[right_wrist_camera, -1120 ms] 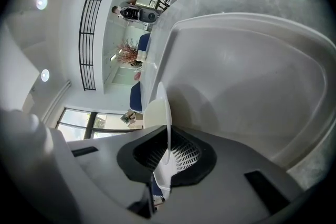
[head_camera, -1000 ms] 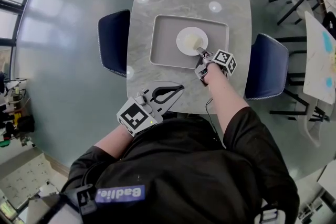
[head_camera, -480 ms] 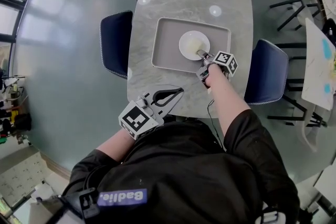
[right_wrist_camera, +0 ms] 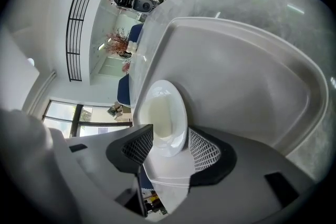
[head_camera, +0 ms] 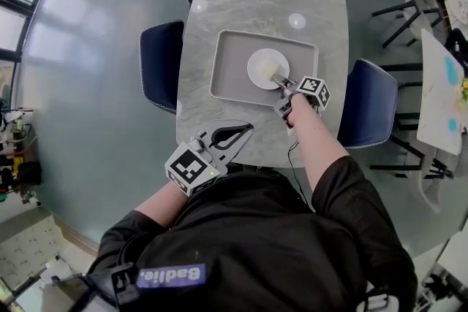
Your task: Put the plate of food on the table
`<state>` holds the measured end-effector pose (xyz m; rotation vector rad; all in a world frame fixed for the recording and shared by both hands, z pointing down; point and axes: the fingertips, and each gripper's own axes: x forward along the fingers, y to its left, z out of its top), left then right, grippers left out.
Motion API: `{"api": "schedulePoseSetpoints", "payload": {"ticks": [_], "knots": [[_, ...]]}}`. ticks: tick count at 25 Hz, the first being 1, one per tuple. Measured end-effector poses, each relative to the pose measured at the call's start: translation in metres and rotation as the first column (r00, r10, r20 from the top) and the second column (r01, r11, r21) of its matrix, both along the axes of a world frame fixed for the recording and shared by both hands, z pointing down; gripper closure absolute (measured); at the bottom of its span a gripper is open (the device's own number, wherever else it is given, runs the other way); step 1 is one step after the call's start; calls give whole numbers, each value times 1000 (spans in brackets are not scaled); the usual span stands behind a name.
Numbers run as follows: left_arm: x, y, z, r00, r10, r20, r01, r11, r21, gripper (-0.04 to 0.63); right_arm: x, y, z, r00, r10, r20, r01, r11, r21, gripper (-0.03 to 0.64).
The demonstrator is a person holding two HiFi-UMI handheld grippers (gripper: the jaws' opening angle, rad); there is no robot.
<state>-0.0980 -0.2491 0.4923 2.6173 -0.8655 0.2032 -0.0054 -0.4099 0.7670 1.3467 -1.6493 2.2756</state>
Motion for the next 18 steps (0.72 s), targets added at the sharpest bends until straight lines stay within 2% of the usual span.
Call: {"api": "schedulePoseSetpoints", "payload": {"ticks": [5,13,15,18], "knots": [[4,2,-3,1000,10,14,-10,1000,1,589,7,8,-10,999,9,40,-10,1000,24,423],[16,15,-15,1000,17,-8,-17,1000,12,589,16,35,-57,988,53,148,-77,984,162,423],[21,16,-18,1000,13,-15,-12,1000,18,589,19,45,-74,986,46,161,-80,974,214,425],[26,20,-23,1000,10,-26,-9,1000,25,589,21,61,-106,990,-18,141,-30,944,327,425]]}}
